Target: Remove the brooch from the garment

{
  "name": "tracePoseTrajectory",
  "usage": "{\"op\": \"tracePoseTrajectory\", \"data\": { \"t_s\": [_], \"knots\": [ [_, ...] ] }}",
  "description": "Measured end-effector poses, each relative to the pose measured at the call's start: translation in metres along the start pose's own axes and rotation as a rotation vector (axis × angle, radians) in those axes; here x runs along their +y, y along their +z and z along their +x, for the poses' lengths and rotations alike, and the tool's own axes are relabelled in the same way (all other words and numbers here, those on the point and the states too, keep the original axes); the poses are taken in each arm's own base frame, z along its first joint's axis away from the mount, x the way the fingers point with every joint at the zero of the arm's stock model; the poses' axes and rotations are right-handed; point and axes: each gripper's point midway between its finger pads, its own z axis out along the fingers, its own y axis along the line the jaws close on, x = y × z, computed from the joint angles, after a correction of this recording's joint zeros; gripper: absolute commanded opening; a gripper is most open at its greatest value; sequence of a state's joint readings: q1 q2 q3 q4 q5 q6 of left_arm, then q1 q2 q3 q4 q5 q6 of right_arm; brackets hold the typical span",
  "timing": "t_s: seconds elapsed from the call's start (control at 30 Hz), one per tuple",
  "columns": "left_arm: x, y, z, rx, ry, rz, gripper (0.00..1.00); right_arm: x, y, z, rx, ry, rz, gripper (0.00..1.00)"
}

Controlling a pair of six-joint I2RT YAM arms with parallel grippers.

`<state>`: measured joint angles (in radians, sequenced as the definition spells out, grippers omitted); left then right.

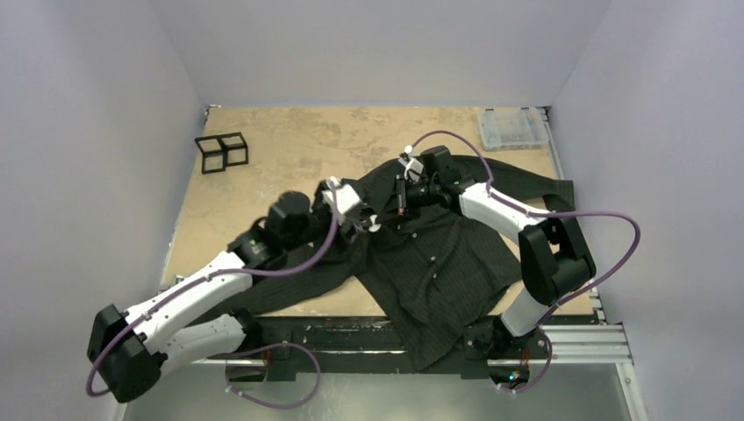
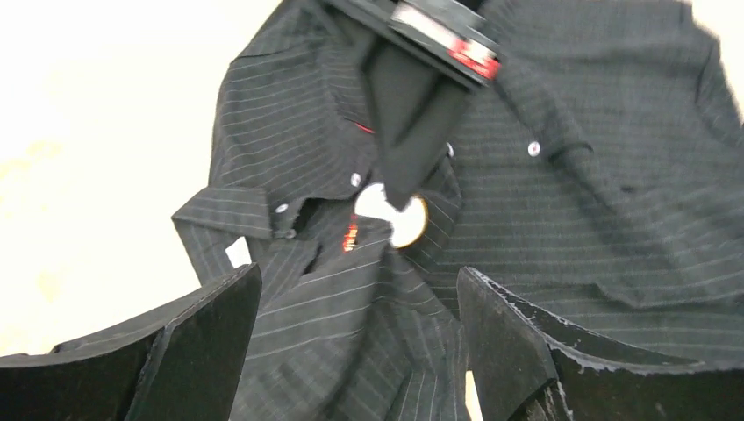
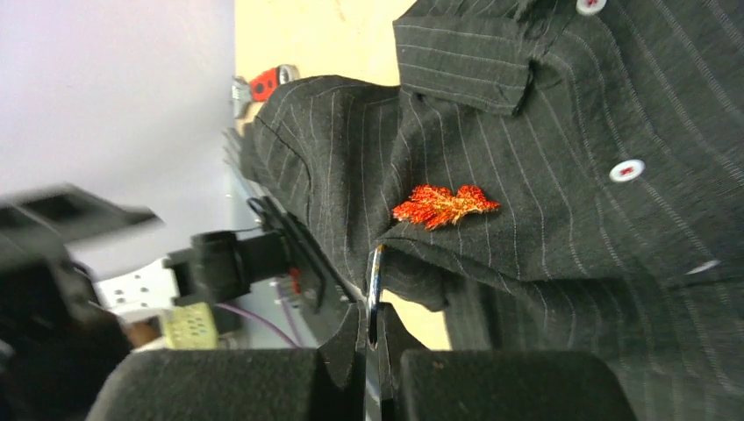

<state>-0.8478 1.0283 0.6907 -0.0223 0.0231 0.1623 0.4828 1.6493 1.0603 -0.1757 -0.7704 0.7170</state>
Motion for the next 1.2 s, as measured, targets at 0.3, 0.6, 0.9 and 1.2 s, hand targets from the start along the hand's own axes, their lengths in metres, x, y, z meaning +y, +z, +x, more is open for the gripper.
{"op": "tracePoseTrajectory", "data": {
  "t_s": [0.3, 0.6, 0.9, 1.2],
  "knots": [
    [0.028, -0.006, -0.009, 0.024, -0.330, 0.265, 0.66, -0.008, -0.011, -0.020, -0.015, -0.392, 0.091, 0.00],
    [0.003, 0.013, 0.001, -0.001, -0.341, 0.475, 0.65, 0.000, -0.027, -0.009, -0.021, -0.604, 0.051, 0.00],
    [0.001, 0.026, 0.005, -0.042, -0.252, 0.538, 0.43, 0.015, -0.030, -0.004, -0.005, -0.744, -0.049, 0.00],
    [0.006, 0.039, 0.006, -0.050, -0.180, 0.562, 0.41, 0.011, -0.025, 0.003, 0.036, -0.828, -0.088, 0.00]
  ]
}}
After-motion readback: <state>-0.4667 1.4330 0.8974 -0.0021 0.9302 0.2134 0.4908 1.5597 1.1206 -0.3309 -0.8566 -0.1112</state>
